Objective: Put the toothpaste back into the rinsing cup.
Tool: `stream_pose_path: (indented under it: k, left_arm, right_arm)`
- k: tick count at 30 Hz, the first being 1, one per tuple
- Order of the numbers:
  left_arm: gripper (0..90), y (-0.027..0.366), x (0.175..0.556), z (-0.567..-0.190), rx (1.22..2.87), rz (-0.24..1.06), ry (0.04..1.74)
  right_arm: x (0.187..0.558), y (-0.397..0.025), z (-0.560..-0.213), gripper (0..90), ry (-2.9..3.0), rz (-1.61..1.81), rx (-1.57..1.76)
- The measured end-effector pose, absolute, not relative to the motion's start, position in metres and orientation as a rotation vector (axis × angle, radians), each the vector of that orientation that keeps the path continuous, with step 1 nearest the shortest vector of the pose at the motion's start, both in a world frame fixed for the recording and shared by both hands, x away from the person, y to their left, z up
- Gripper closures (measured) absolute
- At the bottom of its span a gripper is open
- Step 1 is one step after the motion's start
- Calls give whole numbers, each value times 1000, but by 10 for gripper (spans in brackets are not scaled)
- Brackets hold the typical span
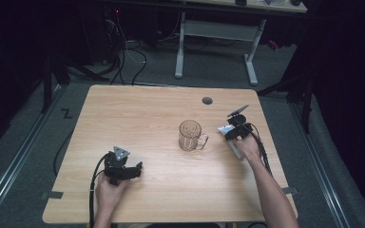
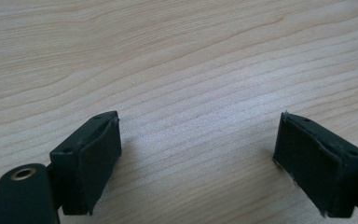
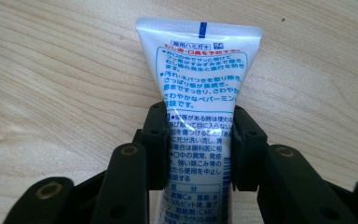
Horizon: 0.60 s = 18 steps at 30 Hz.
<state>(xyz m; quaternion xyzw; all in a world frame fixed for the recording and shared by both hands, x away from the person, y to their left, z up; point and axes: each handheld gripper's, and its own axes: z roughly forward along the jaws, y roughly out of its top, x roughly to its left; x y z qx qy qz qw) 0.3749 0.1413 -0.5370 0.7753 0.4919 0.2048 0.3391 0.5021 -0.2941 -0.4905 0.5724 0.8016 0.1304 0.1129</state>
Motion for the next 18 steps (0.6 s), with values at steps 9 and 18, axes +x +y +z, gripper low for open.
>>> stream_pose_path:
  k: [9, 18]
  left_arm:
    - [148, 141, 375, -537, 2019, 533, 1281]
    - [148, 141, 375, -537, 2019, 533, 1281]
  right_arm:
    - [501, -299, -487, 663, 2391, 408, 1665]
    - [486, -300, -472, 662, 2406, 588, 1605]
